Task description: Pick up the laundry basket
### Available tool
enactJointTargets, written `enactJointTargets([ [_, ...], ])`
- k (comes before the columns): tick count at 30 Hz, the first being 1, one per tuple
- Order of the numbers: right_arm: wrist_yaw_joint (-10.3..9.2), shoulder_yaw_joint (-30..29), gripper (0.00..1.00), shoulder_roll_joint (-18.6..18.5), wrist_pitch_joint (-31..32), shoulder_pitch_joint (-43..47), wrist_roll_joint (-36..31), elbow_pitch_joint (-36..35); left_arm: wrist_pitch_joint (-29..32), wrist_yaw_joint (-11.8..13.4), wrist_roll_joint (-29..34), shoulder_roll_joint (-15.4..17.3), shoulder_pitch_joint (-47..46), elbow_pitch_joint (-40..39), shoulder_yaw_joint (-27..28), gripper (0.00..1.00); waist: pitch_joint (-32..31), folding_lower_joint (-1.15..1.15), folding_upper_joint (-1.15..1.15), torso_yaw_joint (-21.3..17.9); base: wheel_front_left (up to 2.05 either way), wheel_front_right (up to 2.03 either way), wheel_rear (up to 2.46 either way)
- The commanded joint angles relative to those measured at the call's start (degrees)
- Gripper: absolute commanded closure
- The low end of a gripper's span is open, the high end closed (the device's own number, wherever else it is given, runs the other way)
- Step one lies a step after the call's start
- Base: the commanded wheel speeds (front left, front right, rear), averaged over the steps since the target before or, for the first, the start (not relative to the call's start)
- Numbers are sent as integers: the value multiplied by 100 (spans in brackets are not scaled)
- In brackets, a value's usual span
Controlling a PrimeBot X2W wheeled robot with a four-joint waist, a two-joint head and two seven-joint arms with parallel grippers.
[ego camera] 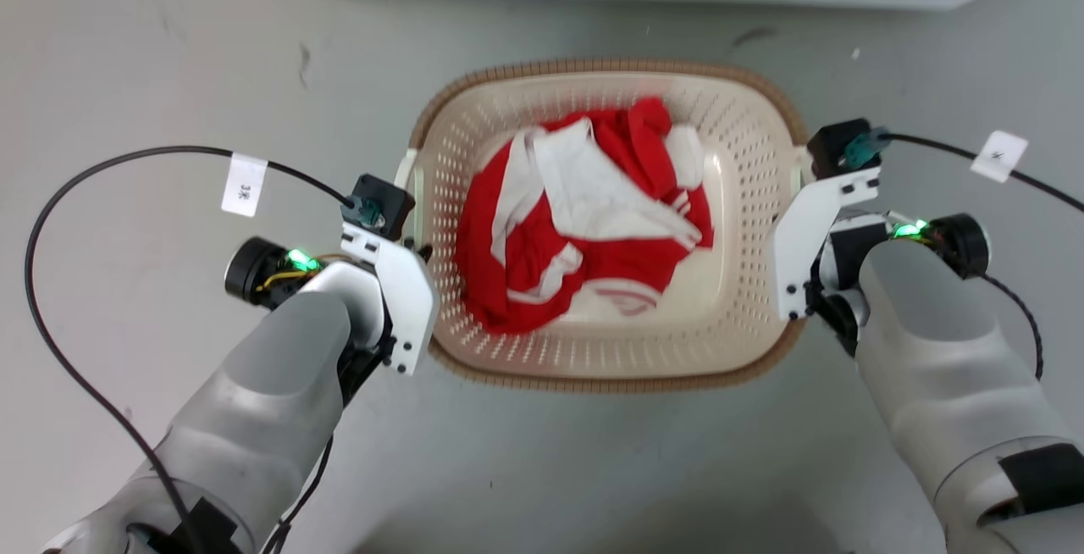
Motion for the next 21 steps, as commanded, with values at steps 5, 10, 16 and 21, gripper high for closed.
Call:
enactJointTargets([
  [5,14,505,100,-42,726,303,335,12,508,3,-612,389,260,-294,-523,100,-1071,0,0,-96,0,0,0],
  [10,14,1051,100,-57,1420,541,796,-107,840,8,-1091,640,435,-454,-885,100,-1747,0,0,-198,0,0,0],
  [16,15,1438,100,-58,1873,779,1222,-257,1098,8,-1487,827,616,-631,-1220,100,-2322,0,0,-293,0,0,0],
  [21,15,1754,100,-65,2134,943,1452,-280,1330,9,-1941,1017,788,-718,-1463,100,-2923,0,0,-385,0,0,0],
])
